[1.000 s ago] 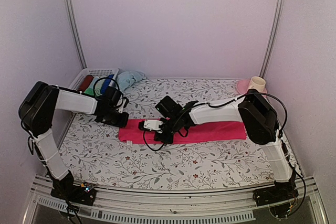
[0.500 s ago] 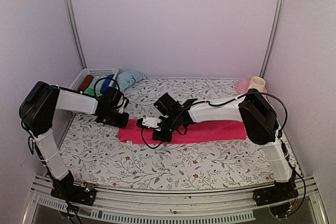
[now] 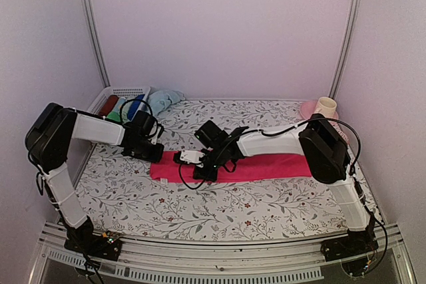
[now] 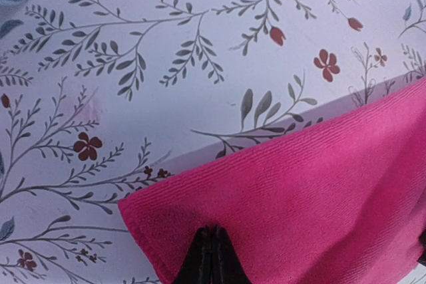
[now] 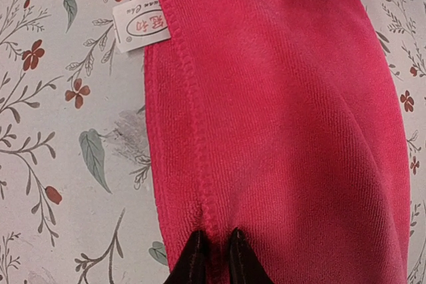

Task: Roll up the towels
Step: Smooth out the towel at the center of the board.

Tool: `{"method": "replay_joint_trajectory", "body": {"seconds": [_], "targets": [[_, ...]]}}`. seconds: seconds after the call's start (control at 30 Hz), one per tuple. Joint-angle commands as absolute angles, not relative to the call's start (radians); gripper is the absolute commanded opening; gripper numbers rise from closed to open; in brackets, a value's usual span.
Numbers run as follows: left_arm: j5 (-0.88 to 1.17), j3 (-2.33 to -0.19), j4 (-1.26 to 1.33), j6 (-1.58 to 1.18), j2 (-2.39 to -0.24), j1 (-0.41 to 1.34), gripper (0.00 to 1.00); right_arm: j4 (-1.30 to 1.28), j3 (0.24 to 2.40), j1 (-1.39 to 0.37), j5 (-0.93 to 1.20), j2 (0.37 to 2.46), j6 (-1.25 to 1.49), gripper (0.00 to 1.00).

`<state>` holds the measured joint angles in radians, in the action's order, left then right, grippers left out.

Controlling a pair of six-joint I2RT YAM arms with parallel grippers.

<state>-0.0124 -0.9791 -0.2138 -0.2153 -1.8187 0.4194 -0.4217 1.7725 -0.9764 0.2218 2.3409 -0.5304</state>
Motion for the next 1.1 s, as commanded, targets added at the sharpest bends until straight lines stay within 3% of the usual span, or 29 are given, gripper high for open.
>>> {"method": "replay_joint_trajectory", "body": {"seconds": [0.0, 0.2, 0.37, 0.57, 1.07], "targets": [[-0.017, -0.987, -0.202, -0.218, -1.838, 0.435, 0.04, -0.440, 1.788, -0.983, 0.220, 2.391, -0.516, 0.14], [-0.015, -0.986, -0.199, -0.218, -1.846, 0.437, 0.04, -0.441, 1.790, -0.982, 0.237, 2.380, -0.509, 0.07], [-0.035, -0.992, -0.209, -0.213, -1.848, 0.438, 0.04, -0.447, 1.790, -0.983, 0.251, 2.361, -0.510, 0.08], [-0.063, -1.003, -0.233, -0.209, -1.844, 0.437, 0.04, -0.460, 1.793, -0.982, 0.282, 2.359, -0.505, 0.18], [-0.057, -1.000, -0.224, -0.212, -1.858, 0.440, 0.04, -0.451, 1.825, -0.982, 0.235, 2.376, -0.454, 0.11]]}}
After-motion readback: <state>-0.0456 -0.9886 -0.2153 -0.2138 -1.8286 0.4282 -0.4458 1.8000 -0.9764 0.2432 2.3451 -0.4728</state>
